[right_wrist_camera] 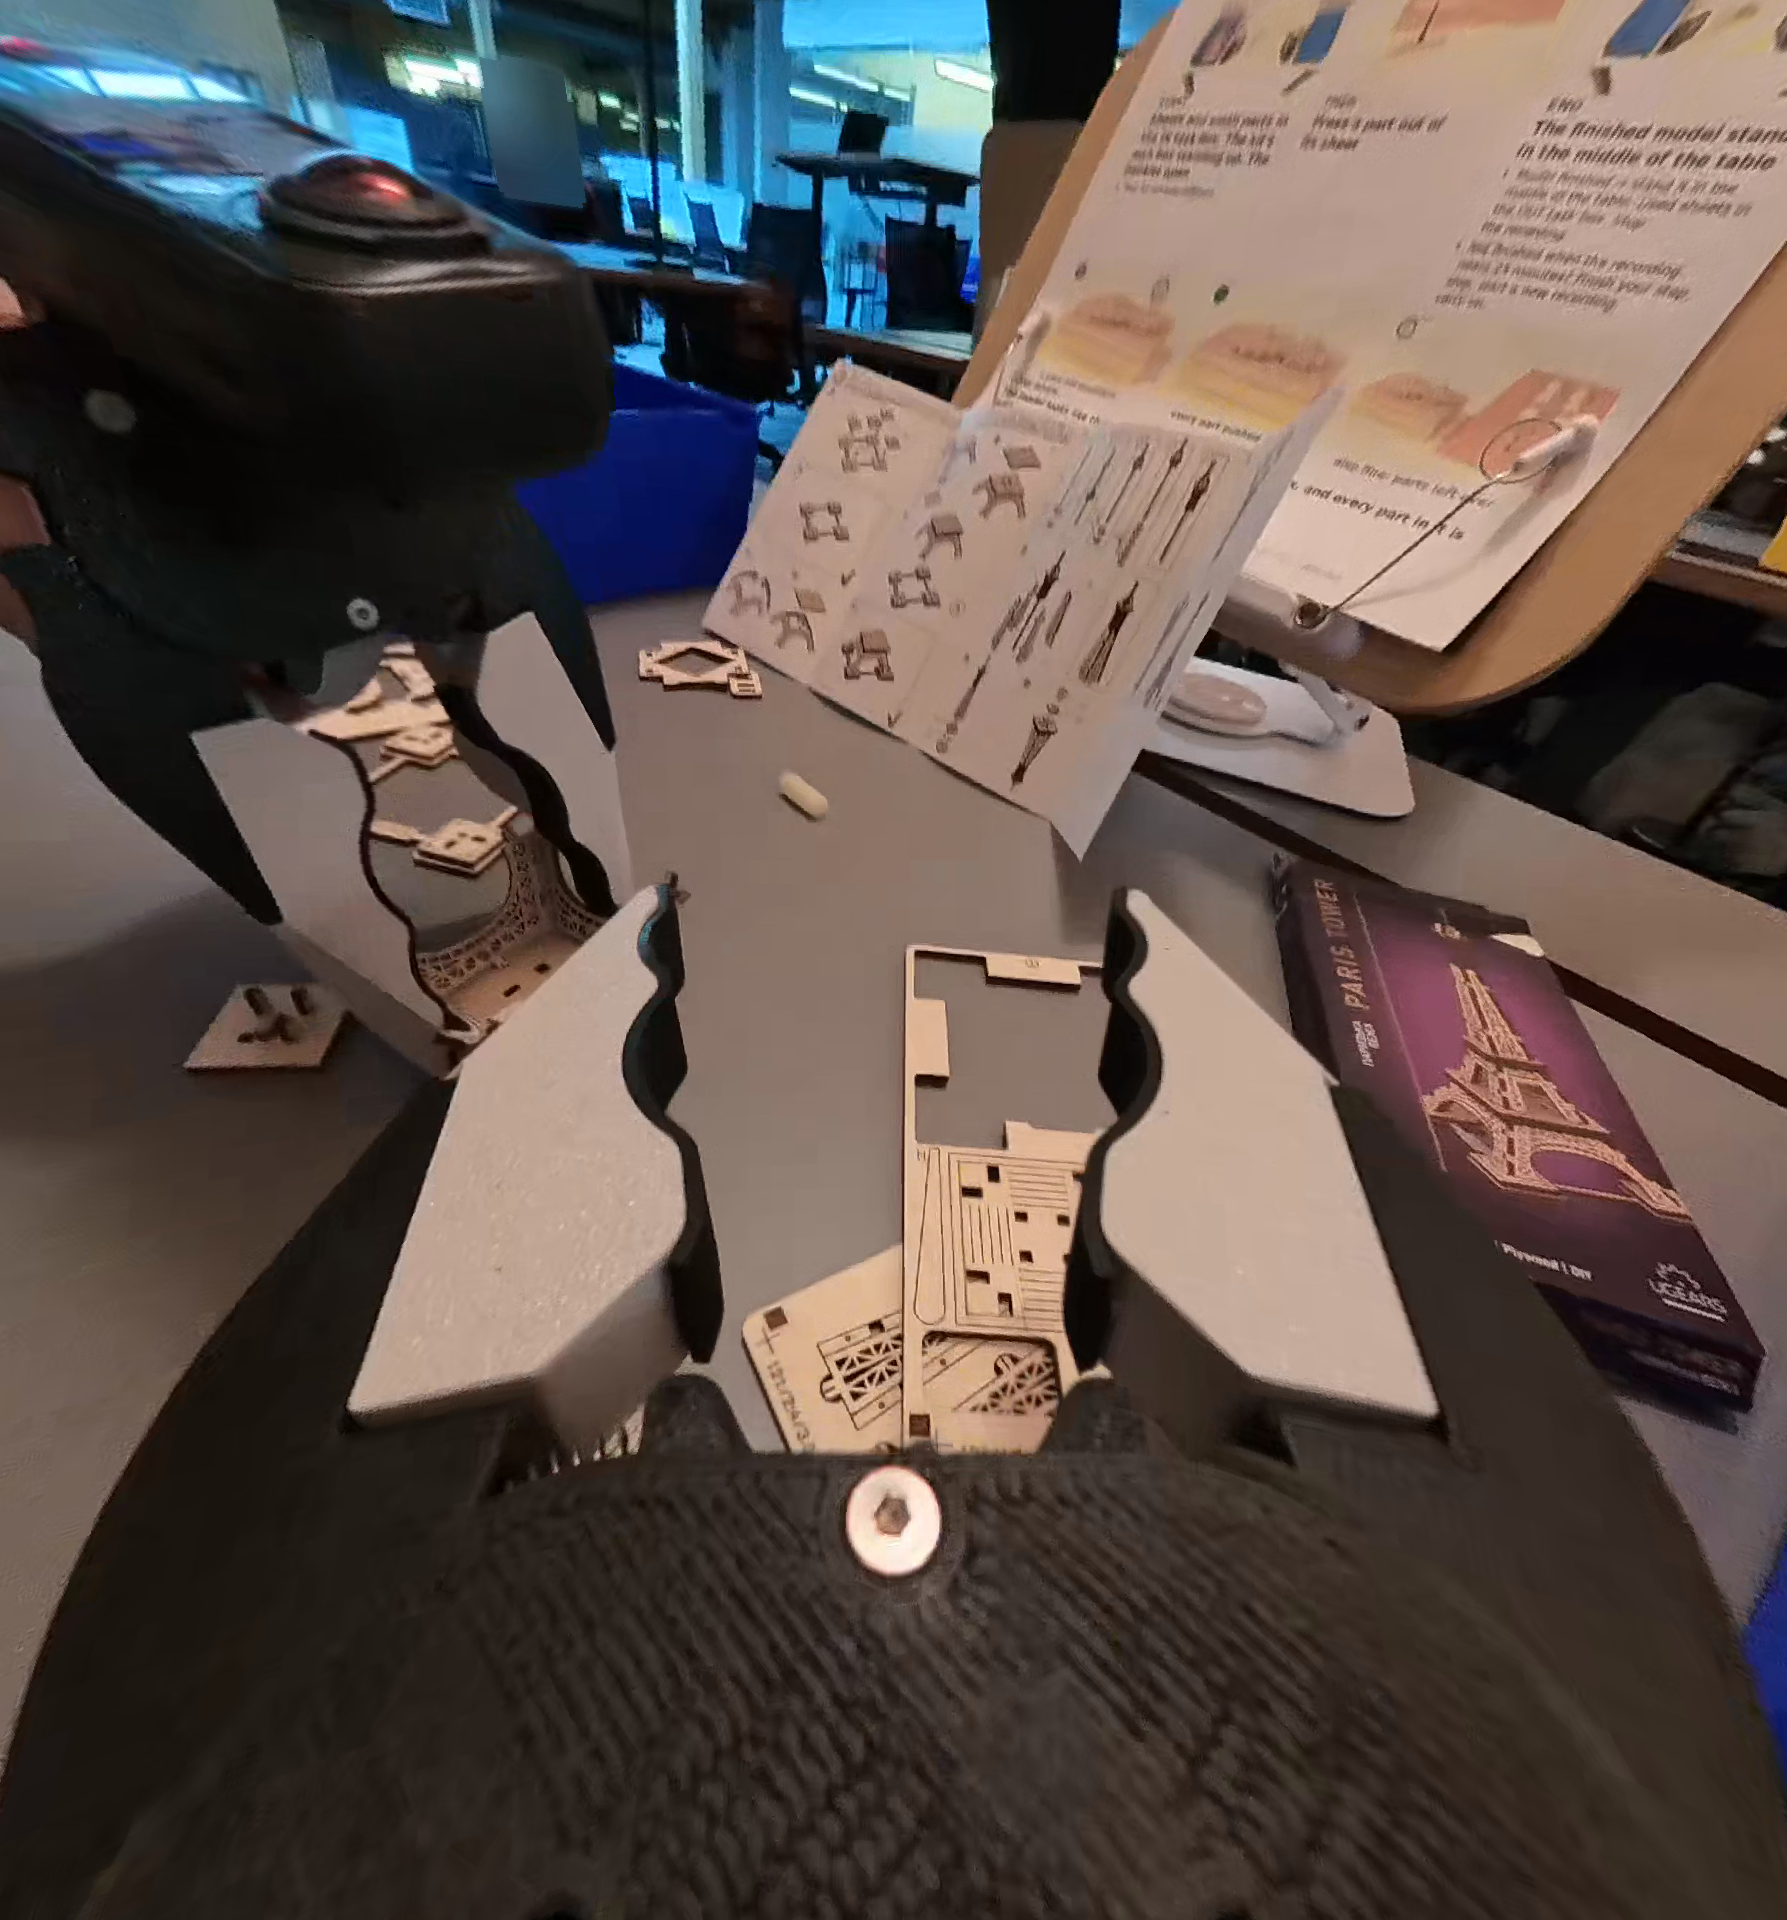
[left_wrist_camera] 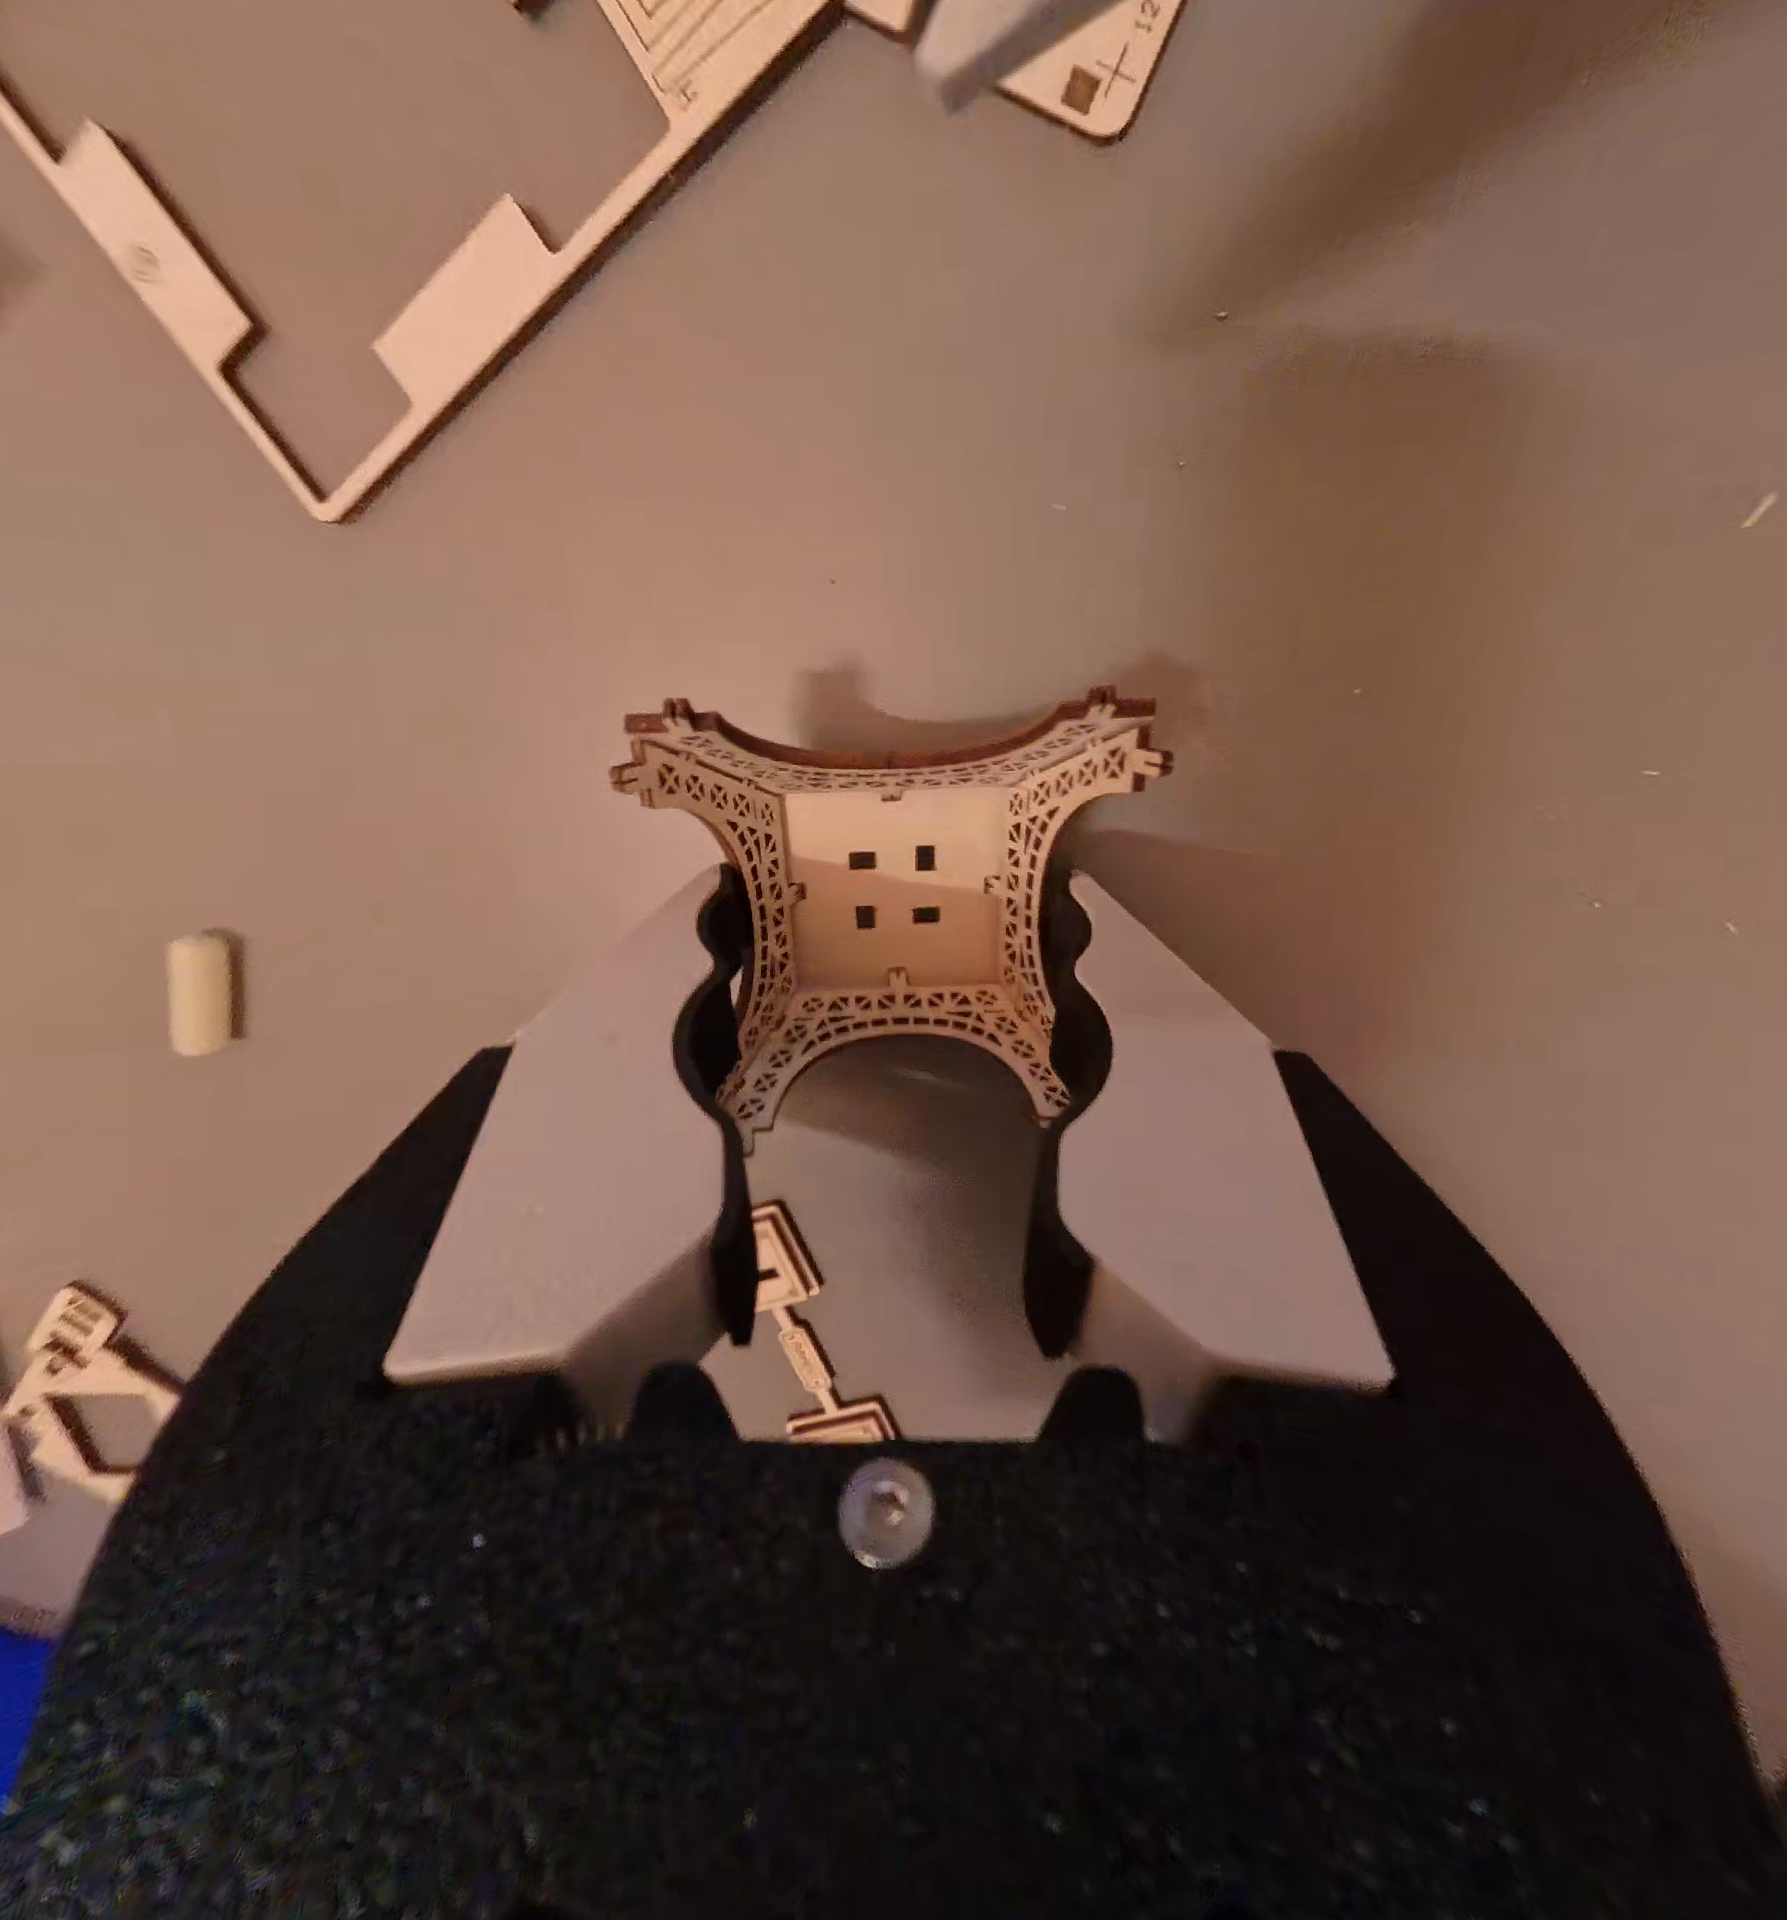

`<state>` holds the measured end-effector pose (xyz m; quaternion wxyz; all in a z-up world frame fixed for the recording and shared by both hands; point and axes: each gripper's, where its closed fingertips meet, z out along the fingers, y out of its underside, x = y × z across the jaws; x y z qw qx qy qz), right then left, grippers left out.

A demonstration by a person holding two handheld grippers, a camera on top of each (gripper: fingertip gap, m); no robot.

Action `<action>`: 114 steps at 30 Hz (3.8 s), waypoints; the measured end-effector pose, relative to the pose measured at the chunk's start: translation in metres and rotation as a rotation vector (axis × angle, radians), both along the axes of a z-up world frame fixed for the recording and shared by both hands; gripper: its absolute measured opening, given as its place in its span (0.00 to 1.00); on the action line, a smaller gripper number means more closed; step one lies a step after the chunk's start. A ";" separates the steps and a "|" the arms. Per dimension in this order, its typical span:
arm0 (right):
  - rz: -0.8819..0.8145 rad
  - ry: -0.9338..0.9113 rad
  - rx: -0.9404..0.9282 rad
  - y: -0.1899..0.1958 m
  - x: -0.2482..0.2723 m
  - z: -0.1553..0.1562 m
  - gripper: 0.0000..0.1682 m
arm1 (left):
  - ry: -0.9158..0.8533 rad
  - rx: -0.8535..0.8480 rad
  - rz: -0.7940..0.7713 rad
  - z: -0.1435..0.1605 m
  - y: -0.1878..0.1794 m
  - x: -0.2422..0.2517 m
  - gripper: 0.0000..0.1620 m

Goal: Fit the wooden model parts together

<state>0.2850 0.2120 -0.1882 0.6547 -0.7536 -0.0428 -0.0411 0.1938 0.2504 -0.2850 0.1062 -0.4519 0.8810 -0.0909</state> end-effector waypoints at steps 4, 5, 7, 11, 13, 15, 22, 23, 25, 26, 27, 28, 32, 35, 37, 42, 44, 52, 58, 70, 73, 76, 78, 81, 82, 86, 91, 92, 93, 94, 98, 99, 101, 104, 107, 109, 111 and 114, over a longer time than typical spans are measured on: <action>-0.035 -0.006 -0.021 -0.002 0.007 -0.006 0.48 | 0.050 -0.024 0.015 -0.003 0.000 0.001 0.35; -0.042 0.006 -0.020 -0.002 0.008 -0.007 0.48 | 0.066 -0.026 0.018 -0.003 0.000 0.000 0.35; -0.050 0.017 -0.021 -0.003 0.010 -0.008 0.47 | 0.088 -0.037 0.022 -0.004 -0.001 0.000 0.35; -0.074 0.030 -0.026 -0.004 0.015 -0.008 0.47 | 0.107 -0.053 0.035 -0.005 0.001 0.000 0.37; -0.076 0.024 -0.028 -0.004 0.014 -0.009 0.48 | 0.103 -0.062 0.042 -0.005 0.002 0.001 0.38; -0.075 0.010 -0.039 -0.003 0.013 -0.011 0.48 | 0.094 -0.070 0.047 -0.005 0.002 0.001 0.39; -0.076 0.015 -0.040 -0.003 0.013 -0.011 0.49 | -0.051 -0.117 0.084 0.017 0.000 0.003 0.46; -0.075 0.023 -0.032 -0.003 0.013 -0.010 0.48 | -0.089 -0.124 0.095 0.024 0.001 0.001 0.46; -0.081 0.023 -0.023 -0.004 0.014 -0.008 0.47 | -0.171 -0.156 0.115 0.038 0.001 -0.006 0.46; -0.077 0.016 -0.025 -0.004 0.012 -0.008 0.46 | -0.209 -0.179 0.122 0.044 -0.001 -0.011 0.45; -0.074 0.008 -0.028 -0.004 0.011 -0.008 0.46 | -0.246 -0.199 0.132 0.049 -0.001 -0.018 0.42; -0.072 0.001 -0.031 -0.003 0.009 -0.009 0.46 | -0.282 -0.214 0.144 0.052 -0.001 -0.025 0.40; -0.045 -0.034 -0.013 0.000 -0.001 -0.005 0.40 | -0.375 -0.235 0.195 0.052 0.003 -0.056 0.31; -0.015 -0.072 0.018 0.000 -0.010 0.002 0.29 | -0.438 -0.238 0.235 0.046 0.009 -0.070 0.20; 0.021 -0.115 0.034 0.001 -0.020 0.004 0.20 | -0.455 -0.283 0.231 0.042 0.005 -0.076 0.17; 0.170 -0.229 0.091 0.002 -0.063 0.011 0.00 | -0.466 -0.347 0.218 0.032 -0.001 -0.079 0.10; 0.214 -0.234 0.071 0.005 -0.077 0.007 0.00 | -0.438 -0.346 0.223 0.024 0.000 -0.081 0.09; 0.215 -0.337 -0.128 0.011 -0.103 -0.033 0.00 | -0.350 -0.283 0.237 0.006 0.003 -0.090 0.05; 0.232 -0.358 -0.192 0.014 -0.106 -0.047 0.00 | -0.324 -0.319 0.243 -0.001 -0.006 -0.089 0.04; 0.181 -0.353 -0.197 0.013 -0.091 -0.047 0.00 | -0.323 -0.363 0.235 0.000 -0.021 -0.084 0.06; 0.176 -0.365 -0.205 0.012 -0.088 -0.049 0.00 | -0.319 -0.365 0.232 0.000 -0.020 -0.084 0.06; 0.178 -0.372 -0.202 0.012 -0.089 -0.049 0.00 | -0.340 -0.356 0.229 0.004 -0.017 -0.084 0.07; 0.180 -0.374 -0.207 0.012 -0.089 -0.050 0.00 | -0.367 -0.371 0.233 0.010 -0.016 -0.083 0.07; 0.181 -0.382 -0.211 0.012 -0.089 -0.051 0.00 | -0.416 -0.408 0.229 0.020 -0.017 -0.080 0.07; 0.181 -0.387 -0.213 0.012 -0.089 -0.051 0.00 | -0.426 -0.412 0.228 0.022 -0.017 -0.079 0.06; 0.176 -0.396 -0.226 0.012 -0.088 -0.053 0.02 | -0.439 -0.388 0.223 0.022 -0.013 -0.078 0.06; 0.156 -0.398 -0.233 0.012 -0.084 -0.054 0.08 | -0.421 -0.361 0.197 0.019 -0.013 -0.082 0.06; 0.155 -0.400 -0.237 0.012 -0.083 -0.055 0.09 | -0.414 -0.358 0.185 0.019 -0.014 -0.082 0.05; 0.151 -0.401 -0.238 0.012 -0.083 -0.055 0.10 | -0.405 -0.354 0.173 0.018 -0.015 -0.081 0.05; 0.150 -0.400 -0.238 0.012 -0.083 -0.055 0.11 | -0.395 -0.349 0.162 0.018 -0.016 -0.080 0.05; 0.144 -0.409 -0.245 0.011 -0.080 -0.056 0.11 | -0.361 -0.320 0.130 0.017 -0.016 -0.072 0.06; 0.143 -0.411 -0.250 0.011 -0.080 -0.057 0.11 | -0.358 -0.317 0.124 0.019 -0.017 -0.069 0.06; 0.142 -0.417 -0.256 0.010 -0.079 -0.058 0.11 | -0.358 -0.324 0.091 0.022 -0.023 -0.065 0.06; 0.139 -0.420 -0.262 0.010 -0.077 -0.059 0.11 | -0.349 -0.288 0.053 0.023 -0.029 -0.063 0.05; 0.136 -0.417 -0.265 0.010 -0.077 -0.059 0.11 | -0.363 -0.213 0.041 0.023 -0.029 -0.058 0.00; 0.136 -0.418 -0.265 0.010 -0.077 -0.059 0.11 | -0.343 -0.174 0.024 0.020 -0.031 -0.059 0.00; 0.137 -0.420 -0.262 0.010 -0.077 -0.058 0.11 | -0.299 -0.106 0.022 0.014 -0.028 -0.061 0.03; 0.137 -0.410 -0.230 0.009 -0.077 -0.052 0.12 | -0.272 -0.030 0.009 0.009 -0.027 -0.062 0.04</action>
